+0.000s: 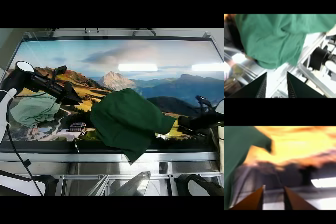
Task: Fold the shirts.
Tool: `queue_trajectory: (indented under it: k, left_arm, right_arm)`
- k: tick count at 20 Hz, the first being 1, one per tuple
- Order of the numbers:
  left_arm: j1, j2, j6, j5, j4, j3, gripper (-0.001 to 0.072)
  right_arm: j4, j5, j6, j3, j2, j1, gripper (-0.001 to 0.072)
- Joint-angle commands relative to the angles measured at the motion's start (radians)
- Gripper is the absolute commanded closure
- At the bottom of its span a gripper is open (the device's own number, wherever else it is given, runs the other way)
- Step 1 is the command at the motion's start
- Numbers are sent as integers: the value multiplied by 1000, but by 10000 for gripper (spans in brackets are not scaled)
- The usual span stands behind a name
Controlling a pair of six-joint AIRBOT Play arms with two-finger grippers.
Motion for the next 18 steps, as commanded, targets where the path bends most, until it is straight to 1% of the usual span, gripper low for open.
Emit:
queue_trajectory:
  k: [1, 2, 3, 4, 5, 7, 8, 12, 15, 16, 18]
  left_arm:
    - [-34, 0, 21, 24, 5, -46, 432]
    - [-35, 0, 21, 34, 6, -47, 432]
    - [-37, 0, 21, 47, 23, -48, 432]
    - [-43, 0, 20, 56, 61, -48, 432]
    - [-50, 0, 16, 69, 121, -48, 432]
    - [-63, 0, -5, 105, 224, -48, 432]
    - [-72, 0, -8, 134, 240, -48, 432]
    - [-129, -11, -8, 265, 229, -48, 432]
    - [-179, -71, -8, 277, 229, -48, 432]
    - [-193, -95, -8, 277, 229, -47, 433]
    - [-221, -142, -8, 279, 175, -47, 434]
  right_arm:
    - [-87, 71, 14, 6, 22, -167, 446]
    - [-37, 69, -21, 8, 36, -204, 416]
    - [43, 64, -72, 8, 45, -227, 297]
    - [126, 45, -114, 6, 44, -230, 202]
    - [199, 10, -153, 4, 35, -221, 181]
    - [269, -66, -166, 4, -15, -175, 181]
    - [279, -106, -166, 4, -49, -145, 182]
    - [390, -243, -231, 6, -208, -26, 185]
    - [430, -266, -253, 18, -308, 0, 198]
    - [461, -267, -297, 23, -325, 0, 255]
    - [527, -280, -356, 30, -329, -2, 262]
